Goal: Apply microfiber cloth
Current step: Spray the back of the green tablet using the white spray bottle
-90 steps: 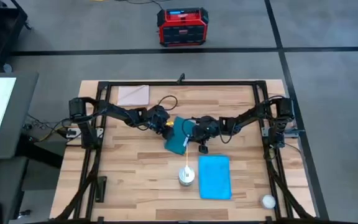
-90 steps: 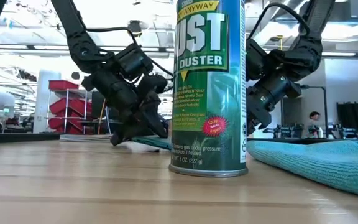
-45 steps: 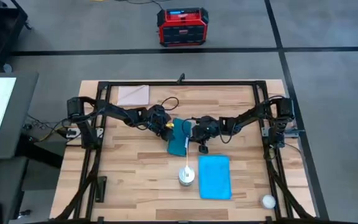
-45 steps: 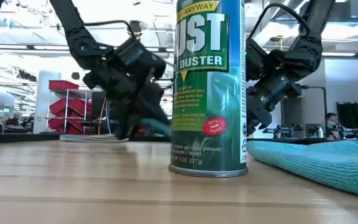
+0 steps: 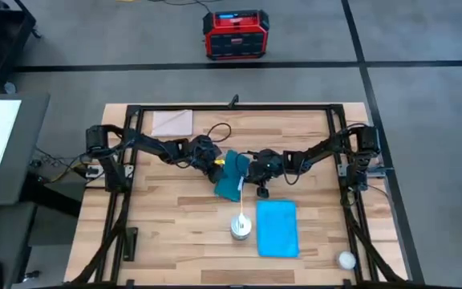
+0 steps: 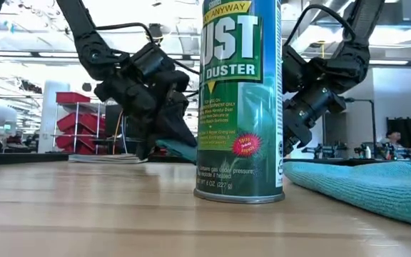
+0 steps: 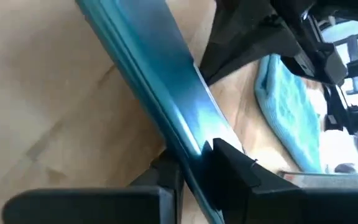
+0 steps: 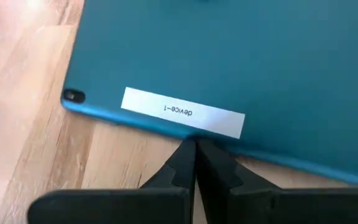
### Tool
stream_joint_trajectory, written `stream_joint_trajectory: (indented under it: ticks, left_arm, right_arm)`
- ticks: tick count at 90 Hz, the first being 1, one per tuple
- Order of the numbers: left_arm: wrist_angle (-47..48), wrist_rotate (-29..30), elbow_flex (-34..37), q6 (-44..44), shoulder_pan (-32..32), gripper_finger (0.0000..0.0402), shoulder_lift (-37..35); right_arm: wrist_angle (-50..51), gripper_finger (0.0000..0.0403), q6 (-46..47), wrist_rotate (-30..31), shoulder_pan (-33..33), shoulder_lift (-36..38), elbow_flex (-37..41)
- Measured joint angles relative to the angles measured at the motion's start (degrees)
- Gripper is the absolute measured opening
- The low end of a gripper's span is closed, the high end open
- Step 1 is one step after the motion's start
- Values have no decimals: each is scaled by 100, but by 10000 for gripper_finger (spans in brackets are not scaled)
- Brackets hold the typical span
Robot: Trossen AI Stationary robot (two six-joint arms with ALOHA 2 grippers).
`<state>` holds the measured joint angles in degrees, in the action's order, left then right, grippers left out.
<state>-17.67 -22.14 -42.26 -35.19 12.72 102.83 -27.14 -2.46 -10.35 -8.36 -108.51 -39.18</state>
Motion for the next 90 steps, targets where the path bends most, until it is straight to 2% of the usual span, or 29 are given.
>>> stream_joint_trajectory:
  ticks: [13,43,66,90]
  left_arm:
    - [-99,285,-8,106,7,40,0]
    - [-247,448,-11,276,27,40,5]
    - [-352,481,-11,416,27,39,8]
    - [-85,553,7,861,21,23,-633]
  right_arm:
    - [-13,0,2,2,-2,0,2]
    - [25,0,-109,50,0,89,2]
    - [666,0,-255,390,61,675,2]
    - [1309,0,-227,954,275,1424,2]
